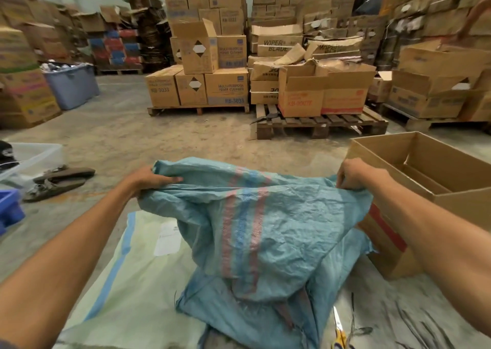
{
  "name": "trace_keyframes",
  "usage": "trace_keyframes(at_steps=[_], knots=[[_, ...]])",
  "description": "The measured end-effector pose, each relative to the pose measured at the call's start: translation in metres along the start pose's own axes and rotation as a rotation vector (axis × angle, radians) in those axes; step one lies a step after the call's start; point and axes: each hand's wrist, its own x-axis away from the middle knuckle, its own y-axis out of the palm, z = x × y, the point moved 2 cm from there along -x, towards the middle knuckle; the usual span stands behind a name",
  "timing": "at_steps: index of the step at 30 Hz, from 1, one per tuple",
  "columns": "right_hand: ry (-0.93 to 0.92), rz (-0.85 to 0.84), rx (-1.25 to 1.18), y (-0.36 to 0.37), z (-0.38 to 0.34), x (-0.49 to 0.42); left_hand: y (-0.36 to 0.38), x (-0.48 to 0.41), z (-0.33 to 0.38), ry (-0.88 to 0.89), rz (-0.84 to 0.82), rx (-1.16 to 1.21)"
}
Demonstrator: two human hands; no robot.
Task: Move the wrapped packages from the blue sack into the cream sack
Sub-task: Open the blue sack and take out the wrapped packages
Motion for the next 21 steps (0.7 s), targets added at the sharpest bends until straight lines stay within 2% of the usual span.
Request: trace_keyframes(at_steps=[2, 3, 6, 8, 9, 11, 12, 14, 15, 16, 18, 19, 21], knots=[[0.040, 0.037, 0.054, -0.005, -0.015, 0.015, 0.002, -0.005, 0.007, 0.065, 0.174, -0.327], [0.050, 0.052, 0.095, -0.004, -0.018, 0.018, 0.003, -0.008, 0.007, 0.058, 0.224, -0.419], [0.085, 0.128, 0.233, -0.002, -0.026, 0.026, 0.008, -0.014, 0.010, -0.004, 0.252, -0.542], [0.115, 0.176, 0.307, -0.001, -0.030, 0.030, 0.010, -0.015, 0.013, -0.028, 0.205, -0.483], [0.133, 0.173, 0.275, -0.003, -0.033, 0.030, 0.011, -0.015, 0.017, -0.062, 0.130, -0.308], [0.239, 0.142, -0.065, -0.011, -0.034, 0.025, 0.017, -0.006, 0.030, -0.232, -0.087, 0.144], [0.316, 0.052, -0.379, -0.015, -0.032, 0.014, 0.018, -0.005, 0.034, -0.298, -0.146, 0.325], [0.458, -0.189, -1.128, -0.019, -0.028, 0.011, 0.016, -0.007, 0.040, -0.376, -0.138, 0.667], [0.490, -0.209, -1.430, -0.019, -0.025, 0.010, 0.012, -0.010, 0.034, -0.417, -0.089, 0.799], [0.484, -0.215, -1.599, -0.020, -0.021, 0.009, 0.009, -0.012, 0.027, -0.461, -0.053, 0.893], [0.473, -0.256, -1.749, -0.021, -0.015, 0.016, 0.005, -0.014, 0.003, -0.538, -0.014, 0.943], [0.510, -0.303, -1.811, -0.018, -0.012, 0.020, 0.005, -0.009, -0.008, -0.550, -0.054, 0.886], [0.516, -0.355, -1.712, -0.010, -0.005, 0.024, 0.011, 0.001, -0.028, -0.523, -0.239, 0.695]])
